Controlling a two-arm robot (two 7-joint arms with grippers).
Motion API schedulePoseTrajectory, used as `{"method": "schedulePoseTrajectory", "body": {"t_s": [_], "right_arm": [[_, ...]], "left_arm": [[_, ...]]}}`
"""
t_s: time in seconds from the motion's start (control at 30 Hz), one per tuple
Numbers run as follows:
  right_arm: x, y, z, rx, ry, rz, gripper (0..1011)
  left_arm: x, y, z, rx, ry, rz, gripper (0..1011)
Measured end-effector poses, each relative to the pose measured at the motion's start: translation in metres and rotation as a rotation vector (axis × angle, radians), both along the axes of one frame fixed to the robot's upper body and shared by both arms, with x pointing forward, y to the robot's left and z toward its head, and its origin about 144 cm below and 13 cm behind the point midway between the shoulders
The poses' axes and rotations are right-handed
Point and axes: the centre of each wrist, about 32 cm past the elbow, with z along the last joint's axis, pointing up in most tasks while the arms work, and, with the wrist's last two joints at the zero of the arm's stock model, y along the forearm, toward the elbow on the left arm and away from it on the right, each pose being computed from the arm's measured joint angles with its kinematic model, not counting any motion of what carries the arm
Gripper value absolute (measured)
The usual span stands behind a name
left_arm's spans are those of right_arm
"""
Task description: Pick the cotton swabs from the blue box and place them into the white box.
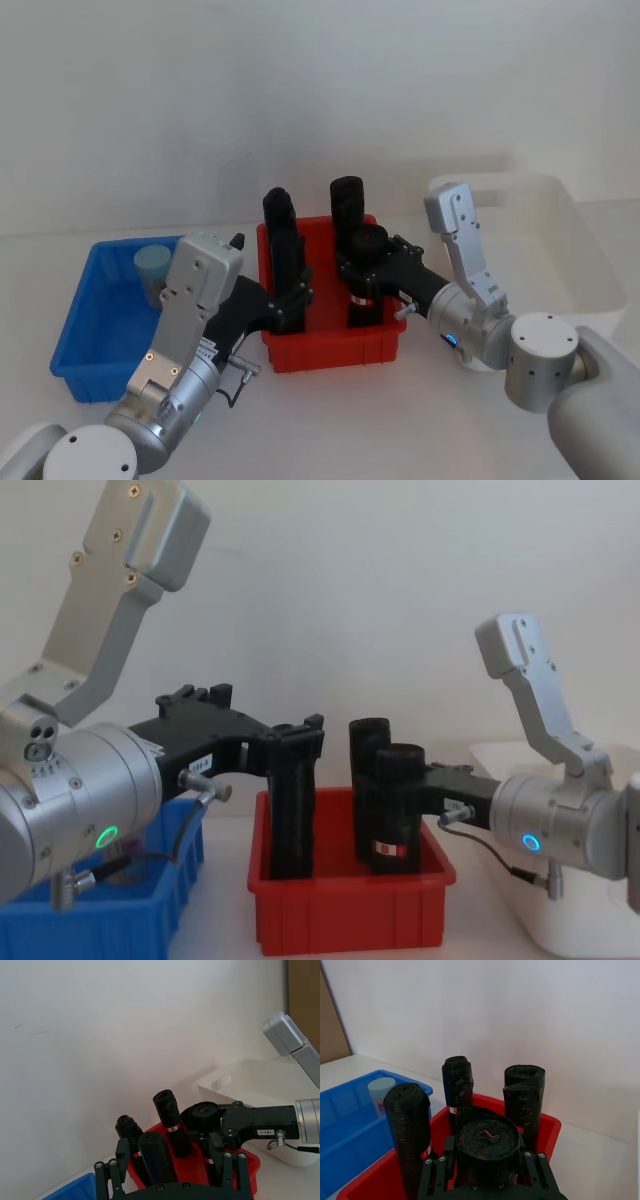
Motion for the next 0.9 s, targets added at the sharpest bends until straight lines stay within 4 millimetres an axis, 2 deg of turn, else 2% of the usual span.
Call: {"method": "schedulePoseTrajectory", "body": {"t_s": [0.27,0.57,0.9], "right_arm": [[0.004,0.002,0.001,0.003,0.0,0.012,536],[0.001,0.0,0.012,0.023,-0.033,0.015,511],[-0.012,-0.007,0.043,0.074,-0.123,-0.008,511]], "left_arm": [[0.0,0.0,0.0,0.0,0.0,0.0,1004],[0.0,0.0,0.0,0.0,0.0,0.0,1004],[0.0,0.0,0.0,0.0,0.0,0.0,1004]]}}
